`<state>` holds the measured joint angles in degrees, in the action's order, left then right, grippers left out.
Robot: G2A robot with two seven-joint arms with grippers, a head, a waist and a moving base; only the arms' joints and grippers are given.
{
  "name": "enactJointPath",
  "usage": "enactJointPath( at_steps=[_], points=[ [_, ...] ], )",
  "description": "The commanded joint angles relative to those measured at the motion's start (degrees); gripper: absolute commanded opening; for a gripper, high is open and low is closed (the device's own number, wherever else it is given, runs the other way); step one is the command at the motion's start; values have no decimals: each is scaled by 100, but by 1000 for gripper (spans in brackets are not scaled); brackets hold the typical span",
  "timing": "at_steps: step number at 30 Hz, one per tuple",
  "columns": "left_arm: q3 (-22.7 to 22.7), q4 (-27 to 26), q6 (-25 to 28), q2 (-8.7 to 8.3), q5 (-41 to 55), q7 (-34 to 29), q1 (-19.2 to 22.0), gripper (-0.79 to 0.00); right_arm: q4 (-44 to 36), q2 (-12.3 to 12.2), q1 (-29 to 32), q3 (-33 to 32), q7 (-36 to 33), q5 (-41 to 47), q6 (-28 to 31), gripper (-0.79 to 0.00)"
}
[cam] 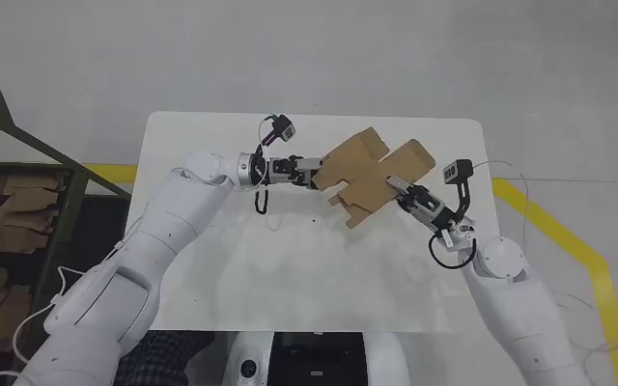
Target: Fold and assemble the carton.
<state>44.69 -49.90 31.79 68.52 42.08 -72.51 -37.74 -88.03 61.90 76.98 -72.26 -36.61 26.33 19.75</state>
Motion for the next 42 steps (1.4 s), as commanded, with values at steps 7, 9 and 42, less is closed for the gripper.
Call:
enactJointPath(
  at_steps=[7, 9, 42],
  points=[
    [-82, 197, 57, 137, 7, 58, 70, 0, -405, 28, 360, 2, 490, -162, -89, -785],
    [-86, 202, 53, 161, 20, 54, 75, 0, -435, 44, 381, 44, 582, -207, -123, -785],
    [222, 142, 5, 235, -129, 6, -214, -785, -546, 169, 398, 98, 854, -879, 97, 0]
  ],
)
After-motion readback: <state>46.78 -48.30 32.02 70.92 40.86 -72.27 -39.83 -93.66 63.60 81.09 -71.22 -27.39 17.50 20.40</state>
